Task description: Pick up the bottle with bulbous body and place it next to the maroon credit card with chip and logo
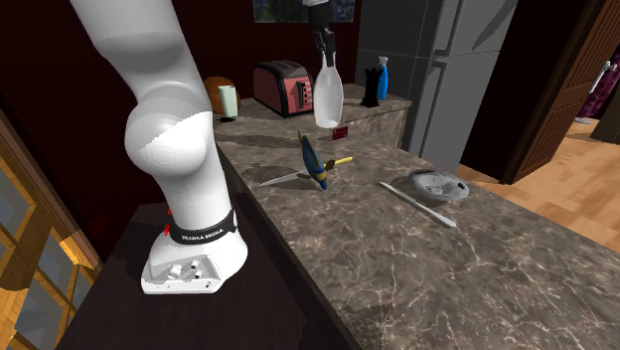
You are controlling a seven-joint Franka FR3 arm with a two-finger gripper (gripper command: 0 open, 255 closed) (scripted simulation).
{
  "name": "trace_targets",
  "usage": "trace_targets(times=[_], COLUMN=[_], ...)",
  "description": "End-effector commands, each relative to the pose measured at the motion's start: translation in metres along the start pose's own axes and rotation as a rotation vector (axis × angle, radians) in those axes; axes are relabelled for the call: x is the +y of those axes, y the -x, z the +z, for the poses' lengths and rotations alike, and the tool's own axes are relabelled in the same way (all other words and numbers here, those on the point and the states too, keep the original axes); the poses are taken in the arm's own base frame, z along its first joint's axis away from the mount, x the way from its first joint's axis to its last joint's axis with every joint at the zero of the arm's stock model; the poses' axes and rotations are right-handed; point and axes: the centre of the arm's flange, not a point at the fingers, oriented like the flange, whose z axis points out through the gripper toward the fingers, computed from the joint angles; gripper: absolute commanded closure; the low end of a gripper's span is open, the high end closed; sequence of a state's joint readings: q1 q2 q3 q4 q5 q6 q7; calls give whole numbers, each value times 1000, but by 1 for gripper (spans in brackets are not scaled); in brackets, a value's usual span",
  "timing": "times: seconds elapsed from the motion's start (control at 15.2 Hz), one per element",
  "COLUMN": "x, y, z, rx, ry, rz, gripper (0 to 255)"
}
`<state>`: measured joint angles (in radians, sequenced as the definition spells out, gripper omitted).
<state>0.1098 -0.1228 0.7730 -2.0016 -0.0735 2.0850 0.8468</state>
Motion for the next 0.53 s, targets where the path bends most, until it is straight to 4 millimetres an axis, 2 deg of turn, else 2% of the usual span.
trace_targets(times=[0.0,0.46], x=[0,1], y=[2,10], z=[11,47], rx=[1,1], ry=[-1,-1], rz=[0,0], gripper=[255,255])
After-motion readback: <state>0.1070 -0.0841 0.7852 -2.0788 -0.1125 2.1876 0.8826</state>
